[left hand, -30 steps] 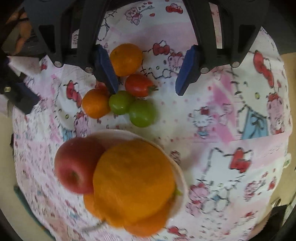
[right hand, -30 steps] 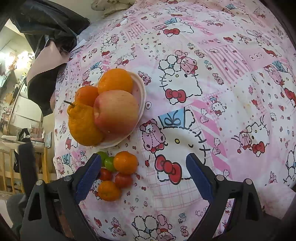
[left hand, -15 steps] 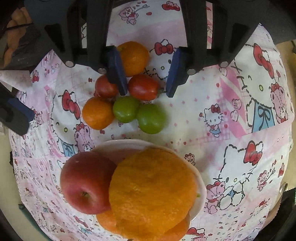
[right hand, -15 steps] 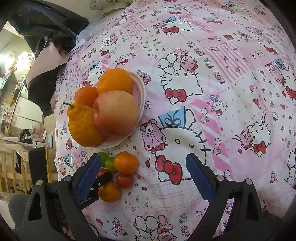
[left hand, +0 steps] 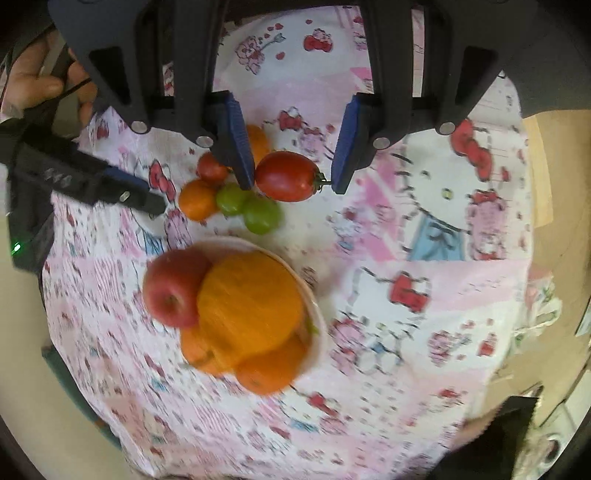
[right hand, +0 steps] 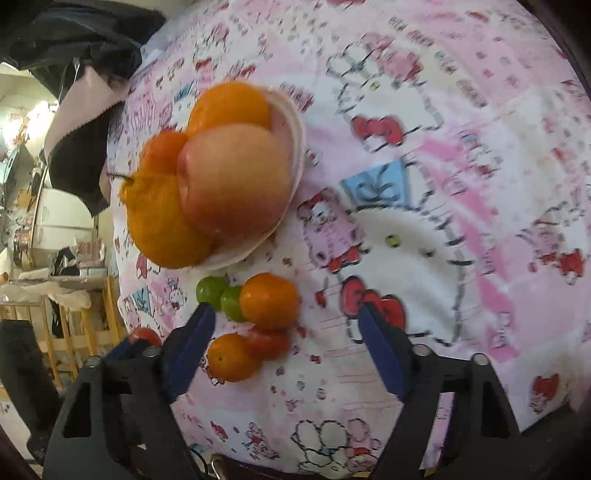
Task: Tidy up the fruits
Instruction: 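Grasp a small tangerine with the right tool while the left tool holds the tomato, then carry the tomato onto the plate and open the left tool while the right tool carries the tangerine, then lower the small tangerine onto the plate with the right tool, then grasp the small tangerine beside the plate with the left tool, then grasp the red cherry tomato with the right tool while the left tool holds the tangerine, then carry the tangerine and tomato over the plate with both tools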
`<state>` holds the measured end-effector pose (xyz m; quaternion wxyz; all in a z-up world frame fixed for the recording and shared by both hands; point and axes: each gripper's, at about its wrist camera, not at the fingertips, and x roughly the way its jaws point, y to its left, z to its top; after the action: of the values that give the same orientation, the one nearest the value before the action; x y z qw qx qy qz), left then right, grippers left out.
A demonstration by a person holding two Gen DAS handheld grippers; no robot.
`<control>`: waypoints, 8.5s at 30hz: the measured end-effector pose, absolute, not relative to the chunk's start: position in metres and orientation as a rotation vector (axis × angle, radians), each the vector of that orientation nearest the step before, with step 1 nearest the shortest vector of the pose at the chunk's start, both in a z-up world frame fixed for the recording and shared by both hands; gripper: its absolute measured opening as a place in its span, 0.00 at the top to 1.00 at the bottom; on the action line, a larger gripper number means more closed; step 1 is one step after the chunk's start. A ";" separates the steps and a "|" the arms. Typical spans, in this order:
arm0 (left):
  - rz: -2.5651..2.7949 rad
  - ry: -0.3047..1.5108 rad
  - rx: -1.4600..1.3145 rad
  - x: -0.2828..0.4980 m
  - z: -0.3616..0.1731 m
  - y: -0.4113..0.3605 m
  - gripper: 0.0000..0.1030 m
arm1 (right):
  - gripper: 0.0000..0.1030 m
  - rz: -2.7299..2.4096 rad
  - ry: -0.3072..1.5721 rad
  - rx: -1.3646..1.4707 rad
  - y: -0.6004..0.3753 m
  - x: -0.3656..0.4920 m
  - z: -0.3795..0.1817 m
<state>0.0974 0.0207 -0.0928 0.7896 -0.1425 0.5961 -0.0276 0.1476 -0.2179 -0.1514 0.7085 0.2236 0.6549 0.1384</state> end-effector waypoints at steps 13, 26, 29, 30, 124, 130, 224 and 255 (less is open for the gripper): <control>-0.022 1.262 -0.340 0.104 -0.094 0.032 0.63 | 0.56 0.316 1.435 0.451 -0.193 0.150 -0.169; -0.001 1.254 -0.344 0.108 -0.096 0.033 0.63 | 0.56 0.375 1.368 0.471 -0.199 0.142 -0.143; 0.039 1.217 -0.324 0.113 -0.088 0.041 0.63 | 0.56 0.405 1.336 0.490 -0.201 0.139 -0.131; 0.040 1.215 -0.332 0.116 -0.087 0.043 0.63 | 0.56 0.415 1.319 0.499 -0.202 0.139 -0.125; 0.011 1.024 -0.177 0.162 -0.038 0.032 0.29 | 0.16 0.433 1.067 0.360 -0.200 0.176 -0.050; 0.020 0.982 -0.108 0.138 -0.027 0.023 0.29 | 0.16 0.426 1.062 0.355 -0.202 0.154 -0.048; 0.119 1.224 -0.216 0.099 -0.090 0.026 0.63 | 0.65 0.464 1.444 0.012 -0.135 0.117 -0.160; 0.104 1.069 -0.308 0.109 -0.034 0.046 0.63 | 0.65 0.570 0.982 0.471 -0.216 0.156 -0.024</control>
<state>0.1094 0.0461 -0.0343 0.8480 -0.1462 0.5071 0.0494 0.1564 -0.2163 -0.0242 0.8169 0.2211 0.4608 0.2672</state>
